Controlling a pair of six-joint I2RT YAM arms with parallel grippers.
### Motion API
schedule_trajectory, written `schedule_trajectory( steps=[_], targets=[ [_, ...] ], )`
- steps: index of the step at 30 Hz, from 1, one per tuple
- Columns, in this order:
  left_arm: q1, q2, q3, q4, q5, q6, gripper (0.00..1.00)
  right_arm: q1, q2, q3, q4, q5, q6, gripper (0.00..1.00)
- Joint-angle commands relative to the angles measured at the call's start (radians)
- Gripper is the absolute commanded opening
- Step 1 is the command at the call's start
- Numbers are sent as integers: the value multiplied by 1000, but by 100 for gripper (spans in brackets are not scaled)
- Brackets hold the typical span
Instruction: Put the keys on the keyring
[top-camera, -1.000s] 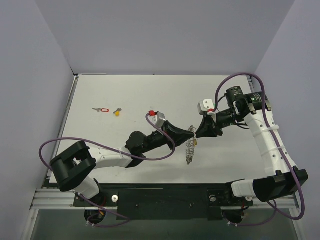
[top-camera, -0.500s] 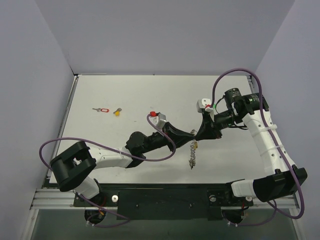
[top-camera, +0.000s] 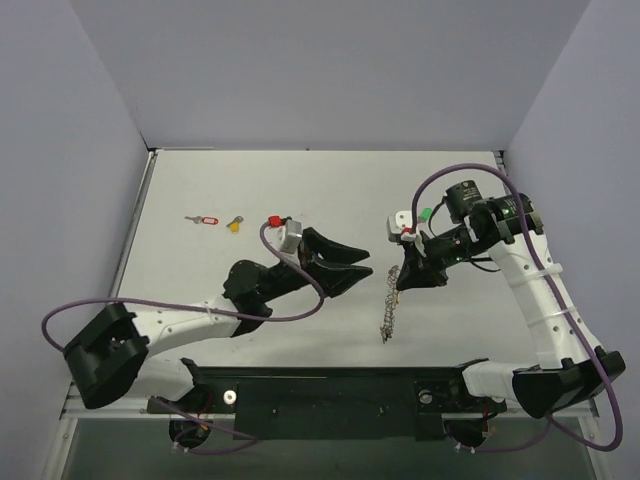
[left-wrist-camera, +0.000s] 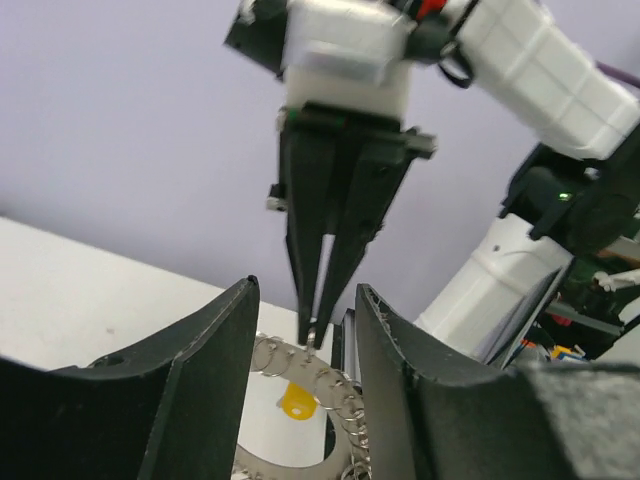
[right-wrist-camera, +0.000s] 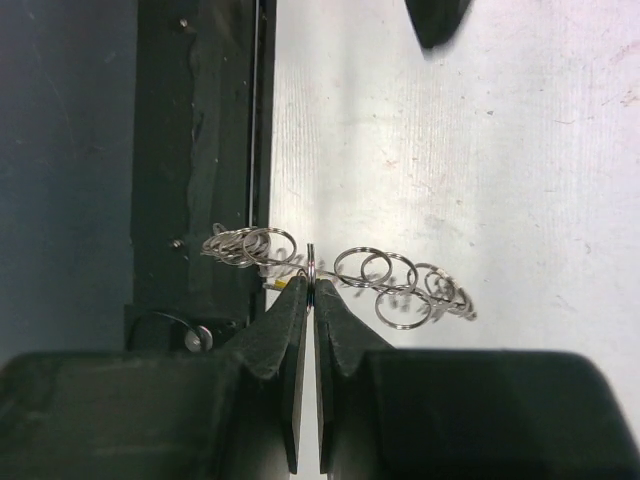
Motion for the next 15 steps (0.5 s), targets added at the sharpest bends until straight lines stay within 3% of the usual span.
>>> schedule_trajectory(
  steps=[1,2,6,15],
  targets=[
    [-5,-208,61,-287,94,194,54,49,-13,67,-203,91,-102,0],
    [-8,-237,79,-405,103,222,55,58,-8,73,-235,99,-130,0],
    [-22,-250,117,-562,114,320,56,90,27,126,-269,147,-129,0],
    [-34,-124,157,-493,88,334,56,121,113,192,-269,174,-78,0]
  ],
)
